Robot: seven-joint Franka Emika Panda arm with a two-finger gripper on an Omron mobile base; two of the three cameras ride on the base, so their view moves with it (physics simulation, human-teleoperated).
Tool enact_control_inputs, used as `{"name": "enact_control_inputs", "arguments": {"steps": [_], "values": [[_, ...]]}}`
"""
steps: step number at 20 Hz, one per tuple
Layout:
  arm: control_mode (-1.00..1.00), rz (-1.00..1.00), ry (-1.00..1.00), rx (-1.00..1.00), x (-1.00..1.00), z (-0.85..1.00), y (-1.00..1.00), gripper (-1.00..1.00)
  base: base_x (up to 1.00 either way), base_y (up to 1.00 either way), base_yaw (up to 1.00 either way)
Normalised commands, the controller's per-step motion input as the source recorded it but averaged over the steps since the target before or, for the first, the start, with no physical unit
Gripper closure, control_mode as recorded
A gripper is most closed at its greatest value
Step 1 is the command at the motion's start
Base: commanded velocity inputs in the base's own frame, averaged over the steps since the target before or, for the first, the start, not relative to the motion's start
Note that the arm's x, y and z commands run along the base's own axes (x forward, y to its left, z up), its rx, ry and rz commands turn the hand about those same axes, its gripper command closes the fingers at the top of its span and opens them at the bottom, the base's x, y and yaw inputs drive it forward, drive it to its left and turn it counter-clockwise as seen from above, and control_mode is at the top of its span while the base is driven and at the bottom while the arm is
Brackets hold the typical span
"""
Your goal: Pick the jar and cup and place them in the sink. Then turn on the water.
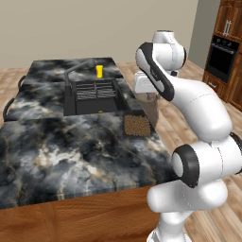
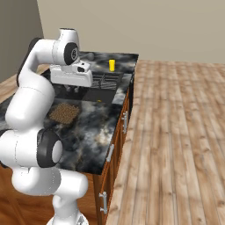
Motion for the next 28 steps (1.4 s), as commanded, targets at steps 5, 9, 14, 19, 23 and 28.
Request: {"name": "enact_control_inputs", "arguments": {"steps": [5,9,14,19,23,28], "values": [[-1.0,0.0,0.01,0.0,-0.02,0.0,0.0,1.0,0.0,0.0,0.0],[1.0,0.0,0.0,0.0,0.0,0.0,0.0,1.0,-0.09,0.0,0.0],[1.0,0.0,0.0,0.0,0.0,0.0,0.0,1.0,-0.3,-0.08,0.0],[1.0,0.0,0.0,0.0,0.0,0.0,0.0,1.0,-0.51,-0.36,0.01],[1.0,0.0,0.0,0.0,0.0,0.0,0.0,1.0,-0.54,-0.45,0.02],[1.0,0.0,0.0,0.0,0.0,0.0,0.0,1.0,-0.36,-0.57,0.06]]}}
